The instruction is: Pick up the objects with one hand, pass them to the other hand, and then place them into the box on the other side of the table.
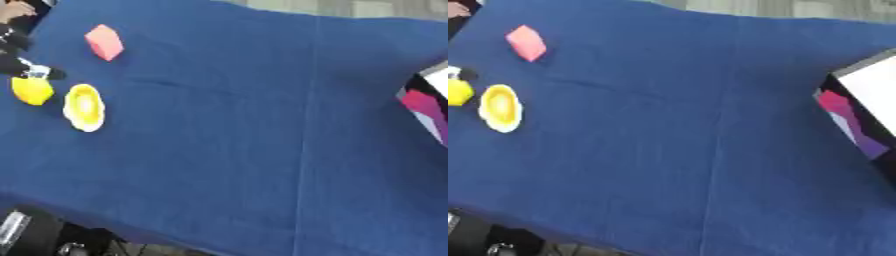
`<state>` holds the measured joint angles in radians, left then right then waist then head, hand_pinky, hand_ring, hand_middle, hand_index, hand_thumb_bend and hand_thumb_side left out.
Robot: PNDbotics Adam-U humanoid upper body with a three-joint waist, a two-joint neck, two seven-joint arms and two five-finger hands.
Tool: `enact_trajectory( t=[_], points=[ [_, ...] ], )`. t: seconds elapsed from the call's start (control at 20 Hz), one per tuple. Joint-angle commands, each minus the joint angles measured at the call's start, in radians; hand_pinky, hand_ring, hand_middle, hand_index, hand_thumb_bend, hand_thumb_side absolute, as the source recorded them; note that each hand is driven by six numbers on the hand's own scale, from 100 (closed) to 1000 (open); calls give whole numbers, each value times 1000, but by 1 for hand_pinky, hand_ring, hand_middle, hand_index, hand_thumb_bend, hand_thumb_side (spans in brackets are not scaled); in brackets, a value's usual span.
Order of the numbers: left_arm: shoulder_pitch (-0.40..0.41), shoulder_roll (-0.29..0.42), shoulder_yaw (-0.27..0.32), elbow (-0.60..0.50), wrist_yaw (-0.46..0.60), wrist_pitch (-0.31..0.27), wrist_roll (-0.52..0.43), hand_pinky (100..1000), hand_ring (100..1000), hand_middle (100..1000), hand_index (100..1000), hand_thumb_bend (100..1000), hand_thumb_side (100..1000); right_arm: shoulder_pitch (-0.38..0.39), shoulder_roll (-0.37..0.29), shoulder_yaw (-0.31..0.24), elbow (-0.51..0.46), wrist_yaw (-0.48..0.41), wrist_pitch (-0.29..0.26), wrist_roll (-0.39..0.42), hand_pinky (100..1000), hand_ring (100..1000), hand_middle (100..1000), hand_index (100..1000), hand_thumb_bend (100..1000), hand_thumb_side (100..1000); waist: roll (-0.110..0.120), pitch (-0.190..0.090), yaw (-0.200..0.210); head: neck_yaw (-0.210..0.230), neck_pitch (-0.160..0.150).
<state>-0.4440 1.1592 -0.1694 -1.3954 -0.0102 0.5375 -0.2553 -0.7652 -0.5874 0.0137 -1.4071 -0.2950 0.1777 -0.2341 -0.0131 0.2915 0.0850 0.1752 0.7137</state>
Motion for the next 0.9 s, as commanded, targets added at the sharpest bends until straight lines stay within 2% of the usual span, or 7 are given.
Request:
enact_trajectory(
  t=[0.05, 0.25, 0.4, 0.5, 0.65, 0.9],
  points=[
    [-25, 53, 28, 44, -55, 38, -52, 842, 856, 759, 794, 796, 337, -13, -34, -4, -7, 6, -2, 7, 868, 932, 839, 937, 495, 454, 13, -7, -1, 6, -8],
    [-40, 41, 45, 108, -137, 51, -126, 833, 847, 745, 733, 735, 303, -8, -34, -4, -4, 7, -1, 9, 868, 931, 836, 938, 495, 454, 12, -6, 0, 6, -6],
    [-66, 6, 83, 166, -320, 16, -256, 830, 845, 744, 737, 722, 291, -3, -33, -4, -2, 7, 0, 9, 868, 929, 835, 937, 496, 456, 11, -6, 5, 5, -4],
    [-81, -14, 100, 204, -399, -5, -316, 828, 844, 742, 737, 717, 289, 1, -33, -5, 0, 6, 1, 9, 868, 929, 835, 937, 497, 456, 9, -5, 7, 5, -3],
    [-106, -44, 106, 254, -462, -21, -350, 825, 842, 741, 756, 717, 293, 3, -32, -5, 1, 5, 1, 10, 869, 929, 834, 938, 497, 455, 6, -4, 8, 6, -3],
    [-149, -90, 92, 302, -499, -37, -357, 817, 836, 741, 794, 727, 300, 4, -30, -3, 1, 3, 1, 13, 869, 928, 834, 938, 498, 456, 1, -3, 8, 10, -4]
  ],
)
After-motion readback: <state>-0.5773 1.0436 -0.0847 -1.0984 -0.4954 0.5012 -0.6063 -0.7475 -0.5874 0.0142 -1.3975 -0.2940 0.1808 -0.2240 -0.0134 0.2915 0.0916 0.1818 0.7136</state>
